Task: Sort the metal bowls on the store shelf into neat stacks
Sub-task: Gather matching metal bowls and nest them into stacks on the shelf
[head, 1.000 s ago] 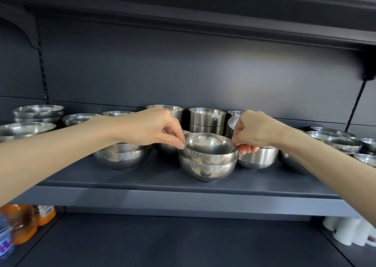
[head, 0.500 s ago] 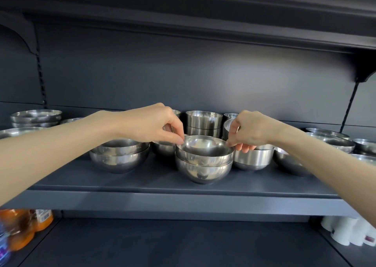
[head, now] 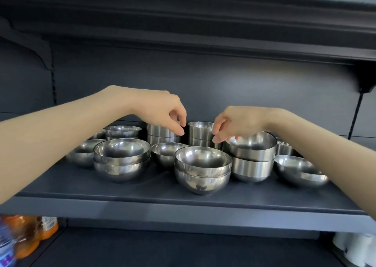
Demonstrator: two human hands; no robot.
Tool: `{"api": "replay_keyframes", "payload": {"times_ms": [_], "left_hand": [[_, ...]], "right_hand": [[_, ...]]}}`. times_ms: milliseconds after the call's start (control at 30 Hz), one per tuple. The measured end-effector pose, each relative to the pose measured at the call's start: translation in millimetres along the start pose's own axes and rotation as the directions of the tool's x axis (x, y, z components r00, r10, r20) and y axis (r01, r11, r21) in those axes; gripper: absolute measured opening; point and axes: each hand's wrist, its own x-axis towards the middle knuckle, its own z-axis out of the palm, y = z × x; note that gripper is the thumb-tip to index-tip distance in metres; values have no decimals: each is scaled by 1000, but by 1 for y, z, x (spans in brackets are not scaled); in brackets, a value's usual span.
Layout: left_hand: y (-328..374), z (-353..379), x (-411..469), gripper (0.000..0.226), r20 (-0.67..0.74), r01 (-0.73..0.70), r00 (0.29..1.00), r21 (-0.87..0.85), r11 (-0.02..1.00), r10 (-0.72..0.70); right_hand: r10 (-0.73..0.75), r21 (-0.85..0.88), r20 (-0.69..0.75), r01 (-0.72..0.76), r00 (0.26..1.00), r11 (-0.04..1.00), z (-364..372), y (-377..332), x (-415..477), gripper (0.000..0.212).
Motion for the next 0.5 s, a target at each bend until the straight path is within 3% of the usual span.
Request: {"api": "replay_keyframes", "payload": {"times_ms": [200, 500], "left_hand": [[-11, -15, -11, 34, -68, 98, 993, 36, 995, -95], [-73, -29, -33, 33, -56, 273, 961, 79, 959, -270]], "right_hand": [[-108, -17, 5, 108, 994, 994, -7, -11, 18, 24], [-200, 36, 26, 199, 979, 979, -8, -59, 80, 22]]}}
